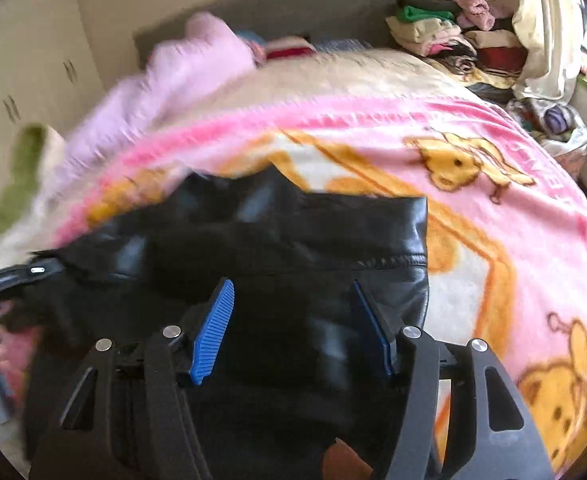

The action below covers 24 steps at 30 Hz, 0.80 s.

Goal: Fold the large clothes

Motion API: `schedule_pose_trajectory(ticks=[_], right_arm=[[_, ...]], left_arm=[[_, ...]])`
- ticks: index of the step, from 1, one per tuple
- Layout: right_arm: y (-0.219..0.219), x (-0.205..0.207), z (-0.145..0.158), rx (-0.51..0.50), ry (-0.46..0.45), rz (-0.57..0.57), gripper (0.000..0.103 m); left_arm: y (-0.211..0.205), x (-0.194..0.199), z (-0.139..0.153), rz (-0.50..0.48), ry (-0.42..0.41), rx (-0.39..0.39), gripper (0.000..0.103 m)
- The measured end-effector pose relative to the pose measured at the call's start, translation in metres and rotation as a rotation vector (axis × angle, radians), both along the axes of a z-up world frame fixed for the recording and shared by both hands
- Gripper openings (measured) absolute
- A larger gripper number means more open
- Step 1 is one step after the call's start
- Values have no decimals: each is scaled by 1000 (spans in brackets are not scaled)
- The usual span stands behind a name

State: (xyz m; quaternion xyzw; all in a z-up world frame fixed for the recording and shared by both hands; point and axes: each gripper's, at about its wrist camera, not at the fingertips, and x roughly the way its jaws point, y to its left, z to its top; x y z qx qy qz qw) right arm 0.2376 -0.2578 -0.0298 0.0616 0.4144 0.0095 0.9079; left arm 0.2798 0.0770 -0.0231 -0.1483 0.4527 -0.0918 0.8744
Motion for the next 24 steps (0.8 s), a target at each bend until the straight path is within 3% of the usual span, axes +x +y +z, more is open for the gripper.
schedule_pose_trajectory(ticks=[5, 8, 12, 14, 17, 21, 24], right_arm=[[-21, 17, -52, 14, 100, -71, 59], [-13, 6, -31, -6, 65, -58, 61], [4, -20, 1, 117, 0, 34, 63], [18, -26, 5, 128, 10, 84, 64], [35, -31, -5, 156, 55, 132, 67], [47, -23, -37, 90, 156, 113, 69], [63, -26, -40, -11, 137, 128, 69]], left_arm=[[15, 0, -24, 18, 41, -49, 13], [13, -4, -17, 19, 25, -13, 20], [4, -28, 20, 6, -84, 39, 25], [-8, -39, 28, 9, -100, 115, 25], [-19, -45, 19, 6, -67, 164, 29], [-11, -31, -16, 24, -6, 180, 38], [-2, -27, -26, 20, 8, 151, 41]])
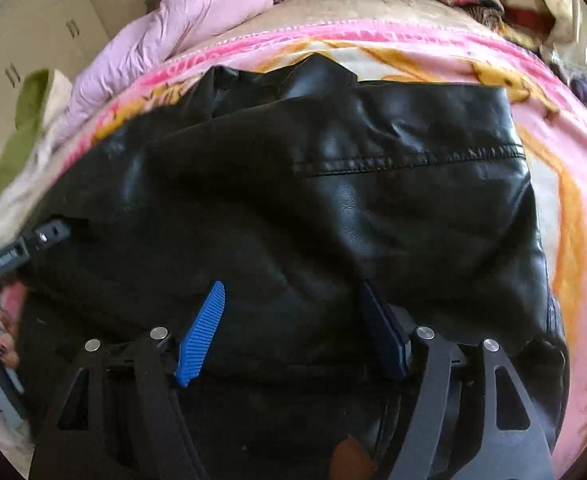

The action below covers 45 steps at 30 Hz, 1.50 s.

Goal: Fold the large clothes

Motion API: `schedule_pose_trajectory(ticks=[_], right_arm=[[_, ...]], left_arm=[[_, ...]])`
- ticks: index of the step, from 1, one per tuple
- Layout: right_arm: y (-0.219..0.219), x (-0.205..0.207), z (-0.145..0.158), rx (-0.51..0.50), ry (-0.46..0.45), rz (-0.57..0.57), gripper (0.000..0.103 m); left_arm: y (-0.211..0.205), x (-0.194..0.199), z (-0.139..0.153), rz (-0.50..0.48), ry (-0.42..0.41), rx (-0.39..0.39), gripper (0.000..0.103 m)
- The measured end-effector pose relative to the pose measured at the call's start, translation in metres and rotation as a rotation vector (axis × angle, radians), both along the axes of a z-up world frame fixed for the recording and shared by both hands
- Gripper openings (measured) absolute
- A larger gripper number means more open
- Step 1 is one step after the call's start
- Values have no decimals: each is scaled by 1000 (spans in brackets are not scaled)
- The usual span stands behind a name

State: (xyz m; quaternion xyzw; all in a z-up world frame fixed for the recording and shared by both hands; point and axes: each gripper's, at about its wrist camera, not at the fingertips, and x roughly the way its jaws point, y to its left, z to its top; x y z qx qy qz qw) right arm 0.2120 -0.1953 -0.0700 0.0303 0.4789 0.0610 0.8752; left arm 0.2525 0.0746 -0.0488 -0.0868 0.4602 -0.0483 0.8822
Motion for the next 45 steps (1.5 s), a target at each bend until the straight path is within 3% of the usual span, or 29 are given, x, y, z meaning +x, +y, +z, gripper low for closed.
schedule_pose_trajectory(ticks=[4, 8, 10, 13, 18, 23, 36, 45], right_arm=[[0, -13, 22, 78, -29, 24, 72], [5, -29, 48, 121, -72, 36, 74], [9, -35, 57, 151, -85, 47, 79], [25, -41, 74, 174, -112, 75, 89], [54, -44, 95, 173, -178, 114, 97], [90, -38, 104, 153, -211, 169, 98], [184, -24, 104, 118, -244, 311, 98], [242, -18, 85, 106, -208, 389, 98]], left_arm=[[9, -13, 21, -7, -26, -47, 53], [23, -25, 41, 16, -55, -73, 57], [34, -32, 49, 53, -67, -55, 79], [49, -39, 55, 99, -78, -22, 94], [79, -53, 53, 176, -61, 0, 94], [113, -68, 52, 262, -60, 5, 94], [211, -101, 36, 500, -76, -92, 94], [258, -117, 17, 634, -59, -160, 94]])
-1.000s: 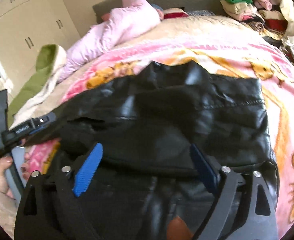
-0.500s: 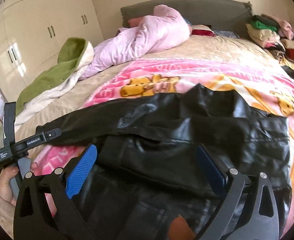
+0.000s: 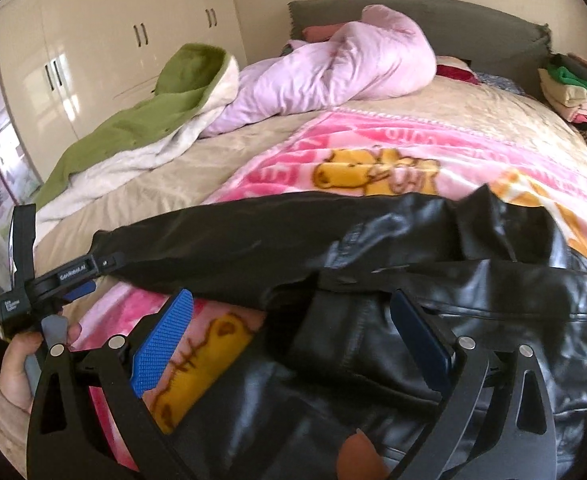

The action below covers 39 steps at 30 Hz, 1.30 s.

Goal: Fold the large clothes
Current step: 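Grasp the other sleeve with the left tool and lift it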

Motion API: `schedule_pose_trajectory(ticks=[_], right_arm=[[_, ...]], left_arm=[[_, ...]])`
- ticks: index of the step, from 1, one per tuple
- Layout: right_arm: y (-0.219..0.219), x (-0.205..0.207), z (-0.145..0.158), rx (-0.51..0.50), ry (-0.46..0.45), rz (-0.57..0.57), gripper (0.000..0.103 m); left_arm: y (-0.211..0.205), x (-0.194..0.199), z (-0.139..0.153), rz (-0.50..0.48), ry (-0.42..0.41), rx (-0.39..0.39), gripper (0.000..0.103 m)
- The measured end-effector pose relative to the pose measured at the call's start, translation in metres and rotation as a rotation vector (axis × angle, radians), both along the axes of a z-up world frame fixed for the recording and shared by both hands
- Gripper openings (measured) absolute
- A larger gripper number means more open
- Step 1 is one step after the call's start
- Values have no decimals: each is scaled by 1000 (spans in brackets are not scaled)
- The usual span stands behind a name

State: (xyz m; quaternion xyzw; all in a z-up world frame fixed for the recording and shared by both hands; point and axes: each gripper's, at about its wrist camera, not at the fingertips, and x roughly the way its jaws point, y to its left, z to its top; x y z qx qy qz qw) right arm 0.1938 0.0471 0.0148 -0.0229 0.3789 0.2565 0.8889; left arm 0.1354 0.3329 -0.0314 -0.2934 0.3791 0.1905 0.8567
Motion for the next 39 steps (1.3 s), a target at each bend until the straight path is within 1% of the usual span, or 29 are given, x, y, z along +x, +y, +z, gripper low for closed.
schedule_pose_trajectory(ticks=[4, 6, 9, 13, 17, 18, 19, 21, 23, 24, 25, 27, 28, 30, 32, 39], right_arm=[[16, -1, -10, -12, 13, 21, 98], [18, -2, -14, -8, 25, 19, 98], [15, 0, -21, 18, 61, 8, 98], [4, 0, -22, 46, 85, -17, 98], [-20, 0, -20, 77, 93, -69, 98], [-27, -1, -20, 81, 96, -80, 98], [-32, -1, -20, 82, 96, -88, 98], [-47, -3, -18, 79, 89, -115, 98], [-65, -7, -17, 75, 80, -142, 98], [-72, -8, -16, 75, 77, -154, 98], [-78, -9, -16, 77, 77, -163, 98], [-97, -12, -17, 85, 79, -196, 98], [-106, -14, -17, 93, 82, -213, 98], [-126, -17, -19, 115, 92, -250, 98], [-142, -20, -19, 128, 98, -275, 98], [-191, -35, -6, 180, 76, -341, 98]], left_arm=[[23, -9, -11, 81, -8, -52, 94], [34, -12, -20, 123, -14, -98, 94], [45, -10, -31, 158, -20, -145, 94], [55, -1, -38, 176, -21, -150, 94], [68, 9, -42, 208, -35, -165, 93], [71, 12, -41, 215, -35, -164, 89], [74, 16, -41, 232, -30, -158, 70], [79, 21, -39, 243, -24, -156, 40], [84, 25, -36, 228, -54, -189, 24], [83, 27, -33, 215, -65, -193, 16], [80, 27, -26, 203, -77, -176, 10], [74, 27, -14, 185, -107, -161, 4], [69, 26, -4, 170, -133, -152, 3], [59, 25, 14, 143, -174, -137, 1], [46, 24, 39, 114, -213, -107, 1], [-6, 28, 110, 18, -329, -27, 0]])
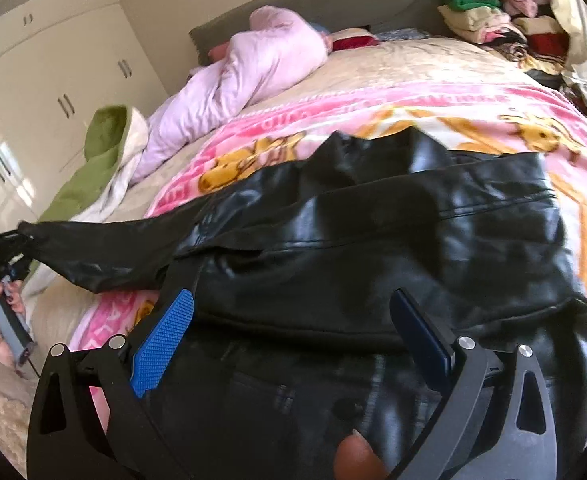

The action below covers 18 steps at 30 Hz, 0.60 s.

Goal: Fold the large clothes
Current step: 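Grasp the other sleeve with the left tool and lift it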

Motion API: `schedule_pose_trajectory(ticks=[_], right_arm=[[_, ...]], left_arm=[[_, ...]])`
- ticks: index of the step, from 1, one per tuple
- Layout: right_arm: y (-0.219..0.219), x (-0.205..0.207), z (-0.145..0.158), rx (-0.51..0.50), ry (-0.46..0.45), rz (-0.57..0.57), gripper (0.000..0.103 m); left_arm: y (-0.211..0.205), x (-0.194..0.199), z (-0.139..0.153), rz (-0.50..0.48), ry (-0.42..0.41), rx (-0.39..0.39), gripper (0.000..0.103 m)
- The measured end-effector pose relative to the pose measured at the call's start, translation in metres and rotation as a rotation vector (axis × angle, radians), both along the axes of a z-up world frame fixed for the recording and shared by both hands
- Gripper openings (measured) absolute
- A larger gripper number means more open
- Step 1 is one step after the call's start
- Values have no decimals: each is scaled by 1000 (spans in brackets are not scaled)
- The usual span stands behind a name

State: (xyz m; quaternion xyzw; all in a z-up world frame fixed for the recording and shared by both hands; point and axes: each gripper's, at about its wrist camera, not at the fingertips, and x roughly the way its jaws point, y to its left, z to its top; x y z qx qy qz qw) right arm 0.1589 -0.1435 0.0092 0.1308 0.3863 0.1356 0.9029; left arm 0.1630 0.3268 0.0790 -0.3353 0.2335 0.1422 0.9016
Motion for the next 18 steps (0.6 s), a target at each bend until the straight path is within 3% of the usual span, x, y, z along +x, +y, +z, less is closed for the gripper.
schedule_pose_trajectory(ticks=[9, 14, 18], right_arm=[[-69, -20, 19, 72, -52, -111, 98], [-106, -32, 21, 111, -58, -176, 98], [-128, -40, 21, 116, -53, -225, 98]], left_arm=[[-102, 10, 74, -157, -117, 110, 0], [-161, 16, 93, -264, -146, 167, 0], [-206, 14, 92, -355, -152, 218, 0]])
